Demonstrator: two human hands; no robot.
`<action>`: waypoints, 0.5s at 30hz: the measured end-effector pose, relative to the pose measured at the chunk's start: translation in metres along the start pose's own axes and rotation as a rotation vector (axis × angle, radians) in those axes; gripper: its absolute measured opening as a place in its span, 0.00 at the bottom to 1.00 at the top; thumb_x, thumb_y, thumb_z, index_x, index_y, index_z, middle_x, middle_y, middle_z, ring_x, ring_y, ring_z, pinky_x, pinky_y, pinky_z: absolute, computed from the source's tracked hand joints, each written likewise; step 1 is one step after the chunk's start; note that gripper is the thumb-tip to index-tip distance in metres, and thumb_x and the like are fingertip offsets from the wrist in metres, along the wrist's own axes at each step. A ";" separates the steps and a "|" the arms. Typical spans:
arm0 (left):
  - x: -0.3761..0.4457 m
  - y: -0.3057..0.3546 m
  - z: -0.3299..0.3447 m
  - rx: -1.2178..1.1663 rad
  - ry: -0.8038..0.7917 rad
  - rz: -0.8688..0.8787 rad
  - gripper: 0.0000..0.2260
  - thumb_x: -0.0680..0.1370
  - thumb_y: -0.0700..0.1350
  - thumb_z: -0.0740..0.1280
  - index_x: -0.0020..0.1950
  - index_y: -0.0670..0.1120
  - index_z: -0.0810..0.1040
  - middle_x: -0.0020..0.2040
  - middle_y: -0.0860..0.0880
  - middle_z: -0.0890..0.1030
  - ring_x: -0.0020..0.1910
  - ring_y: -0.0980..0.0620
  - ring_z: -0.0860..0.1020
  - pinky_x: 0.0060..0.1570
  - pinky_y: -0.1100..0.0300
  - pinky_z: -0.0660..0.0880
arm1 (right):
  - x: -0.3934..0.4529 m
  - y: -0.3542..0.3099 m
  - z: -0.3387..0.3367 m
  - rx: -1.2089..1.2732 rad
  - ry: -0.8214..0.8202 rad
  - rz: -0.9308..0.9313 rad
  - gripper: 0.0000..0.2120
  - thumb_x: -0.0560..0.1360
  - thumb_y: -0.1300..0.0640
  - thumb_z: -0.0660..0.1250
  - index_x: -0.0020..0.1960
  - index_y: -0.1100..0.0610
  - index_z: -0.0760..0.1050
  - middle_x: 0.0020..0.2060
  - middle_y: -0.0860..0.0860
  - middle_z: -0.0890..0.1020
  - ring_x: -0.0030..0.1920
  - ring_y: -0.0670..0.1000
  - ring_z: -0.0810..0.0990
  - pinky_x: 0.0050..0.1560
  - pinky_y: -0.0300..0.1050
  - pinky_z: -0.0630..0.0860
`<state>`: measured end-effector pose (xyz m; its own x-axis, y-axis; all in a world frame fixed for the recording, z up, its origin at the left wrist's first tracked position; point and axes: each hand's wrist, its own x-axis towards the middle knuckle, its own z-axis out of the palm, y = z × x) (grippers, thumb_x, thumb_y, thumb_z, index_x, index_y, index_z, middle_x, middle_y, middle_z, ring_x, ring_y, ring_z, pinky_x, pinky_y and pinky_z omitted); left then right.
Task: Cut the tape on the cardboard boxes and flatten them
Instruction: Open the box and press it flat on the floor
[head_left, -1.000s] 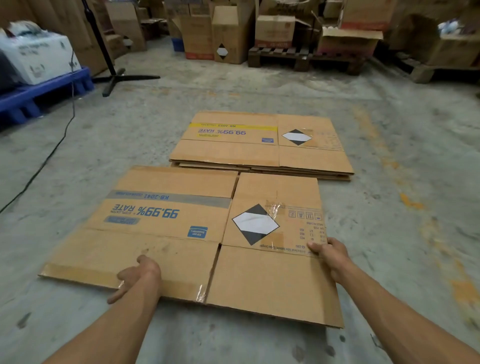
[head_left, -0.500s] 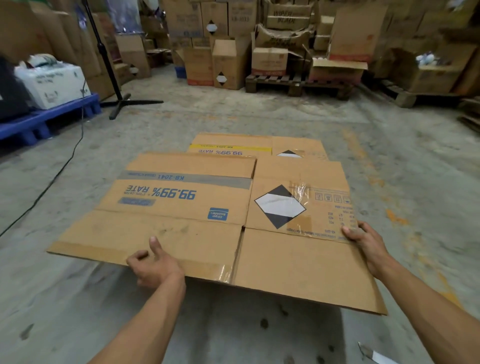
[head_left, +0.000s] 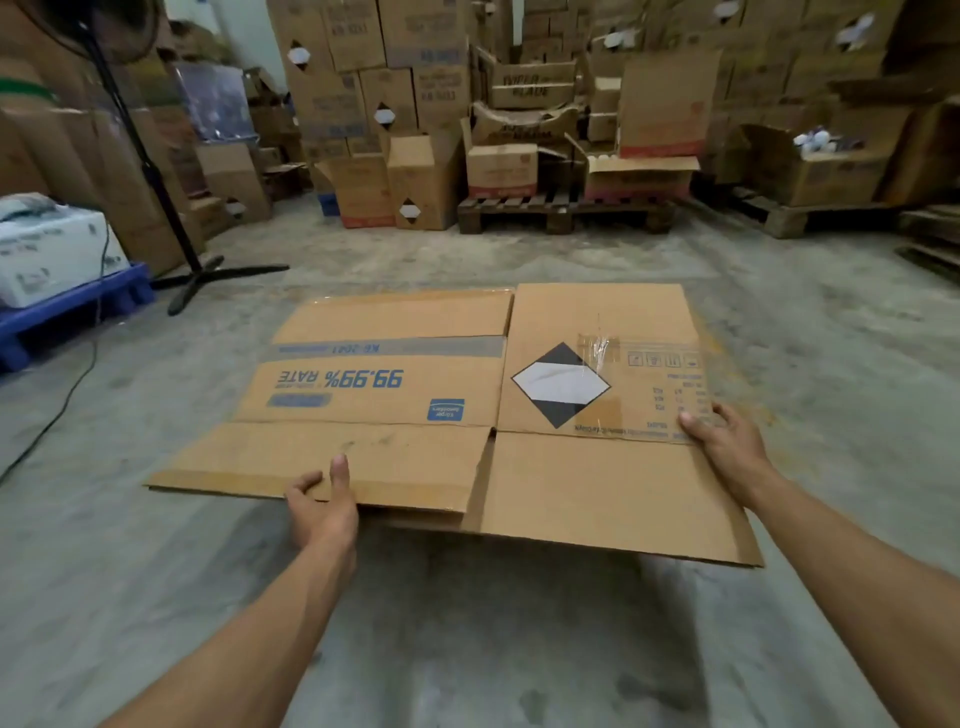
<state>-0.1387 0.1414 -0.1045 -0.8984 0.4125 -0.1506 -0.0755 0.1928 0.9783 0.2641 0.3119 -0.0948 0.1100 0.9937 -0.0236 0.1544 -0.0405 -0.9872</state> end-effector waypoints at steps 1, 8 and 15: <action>0.012 -0.002 0.016 -0.019 -0.053 -0.006 0.22 0.76 0.58 0.70 0.62 0.47 0.72 0.61 0.42 0.76 0.59 0.41 0.75 0.61 0.51 0.71 | 0.022 0.000 0.005 -0.111 0.018 -0.045 0.17 0.77 0.54 0.70 0.65 0.54 0.75 0.57 0.58 0.83 0.48 0.54 0.83 0.47 0.47 0.77; 0.062 -0.009 0.100 -0.312 -0.403 -0.339 0.17 0.77 0.56 0.70 0.63 0.51 0.74 0.65 0.49 0.75 0.64 0.47 0.72 0.55 0.47 0.73 | 0.100 0.015 0.052 -1.027 -0.222 -0.099 0.44 0.65 0.30 0.71 0.76 0.36 0.57 0.77 0.58 0.53 0.75 0.64 0.57 0.71 0.64 0.60; 0.078 -0.023 0.122 -0.477 -0.391 -0.416 0.21 0.78 0.51 0.67 0.70 0.49 0.72 0.62 0.45 0.79 0.63 0.43 0.75 0.64 0.42 0.72 | 0.060 0.063 0.103 -1.325 -0.677 -0.765 0.36 0.66 0.24 0.59 0.71 0.35 0.65 0.73 0.46 0.66 0.72 0.52 0.66 0.68 0.56 0.62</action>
<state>-0.1547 0.2780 -0.1559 -0.5416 0.6941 -0.4743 -0.6355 0.0313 0.7714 0.1792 0.3802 -0.1748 -0.7379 0.6738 -0.0397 0.6744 0.7383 -0.0046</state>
